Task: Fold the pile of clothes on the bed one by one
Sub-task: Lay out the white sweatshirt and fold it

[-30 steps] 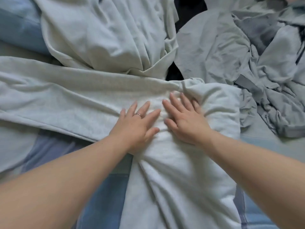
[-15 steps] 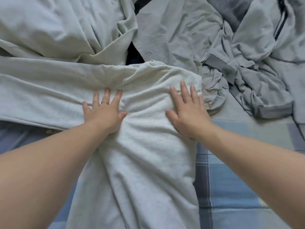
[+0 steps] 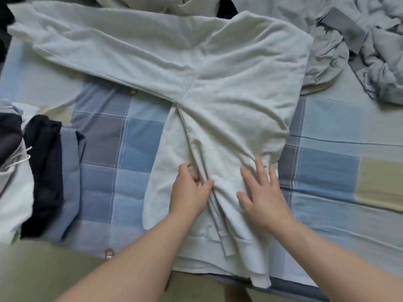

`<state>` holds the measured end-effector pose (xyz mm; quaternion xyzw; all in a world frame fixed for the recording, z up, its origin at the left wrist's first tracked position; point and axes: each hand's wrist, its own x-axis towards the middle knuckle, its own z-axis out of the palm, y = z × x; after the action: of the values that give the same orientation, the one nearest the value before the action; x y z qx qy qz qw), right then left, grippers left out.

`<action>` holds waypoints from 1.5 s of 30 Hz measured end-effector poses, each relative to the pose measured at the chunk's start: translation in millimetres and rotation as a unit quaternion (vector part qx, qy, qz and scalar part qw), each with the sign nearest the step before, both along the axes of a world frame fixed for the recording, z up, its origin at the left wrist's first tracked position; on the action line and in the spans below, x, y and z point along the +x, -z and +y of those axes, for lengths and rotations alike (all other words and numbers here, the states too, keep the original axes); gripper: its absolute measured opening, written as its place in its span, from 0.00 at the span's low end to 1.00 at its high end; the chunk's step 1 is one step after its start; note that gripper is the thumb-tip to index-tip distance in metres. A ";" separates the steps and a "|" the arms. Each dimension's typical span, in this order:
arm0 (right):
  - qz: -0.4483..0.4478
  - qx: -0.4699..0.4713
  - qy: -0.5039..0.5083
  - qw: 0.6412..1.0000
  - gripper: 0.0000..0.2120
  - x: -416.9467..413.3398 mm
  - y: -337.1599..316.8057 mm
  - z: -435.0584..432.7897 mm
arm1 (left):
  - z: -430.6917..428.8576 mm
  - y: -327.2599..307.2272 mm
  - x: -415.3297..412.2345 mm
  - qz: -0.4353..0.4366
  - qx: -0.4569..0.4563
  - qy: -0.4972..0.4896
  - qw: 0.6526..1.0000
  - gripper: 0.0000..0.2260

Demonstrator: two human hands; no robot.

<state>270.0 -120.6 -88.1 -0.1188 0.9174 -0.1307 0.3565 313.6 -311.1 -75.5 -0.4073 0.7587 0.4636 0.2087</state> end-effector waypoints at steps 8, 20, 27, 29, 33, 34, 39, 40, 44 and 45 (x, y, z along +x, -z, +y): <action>-0.040 -0.015 0.116 0.992 0.29 69.6 -2.0 1.4 | 9.0 11.8 47.6 -0.018 -0.006 0.199 0.980 0.14; -0.061 -0.061 0.189 0.978 0.34 158.4 -10.8 24.8 | 10.2 19.3 120.1 0.025 0.066 0.208 0.976 0.13; -0.044 -0.119 0.181 0.975 0.33 165.1 7.7 42.7 | 61.7 35.7 114.6 0.012 0.162 0.030 0.986 0.08; -0.043 -0.115 0.181 0.976 0.33 164.7 9.2 43.2 | 63.2 35.7 117.4 0.025 0.159 0.017 0.987 0.07; -0.045 -0.069 0.162 0.983 0.31 164.1 1.0 42.5 | 45.7 26.3 129.1 0.007 0.184 -0.112 0.976 0.05; -0.051 -0.035 0.150 0.987 0.30 164.0 -3.5 41.4 | 37.4 21.6 133.4 0.000 0.178 -0.150 0.972 0.04; -0.059 0.116 0.013 0.991 0.28 166.9 -23.0 25.5 | -12.1 -2.4 159.9 0.000 0.001 -0.177 0.984 0.09; -0.055 0.118 -0.012 0.991 0.28 167.0 -25.0 20.1 | -19.5 -5.8 164.1 0.001 -0.029 -0.159 0.987 0.08; -0.007 0.120 -0.066 0.991 0.28 168.3 -25.6 -4.8 | -39.0 -6.3 165.6 -0.005 -0.102 -0.101 0.990 0.04; 0.007 0.122 -0.071 0.990 0.28 169.7 -24.4 -9.5 | -42.6 -3.8 164.9 -0.001 -0.109 -0.084 0.990 0.06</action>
<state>439.8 -130.1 -63.7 -0.1405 0.9183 0.0089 0.3700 478.5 -353.7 -71.7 -0.4901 0.7680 0.3933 0.1239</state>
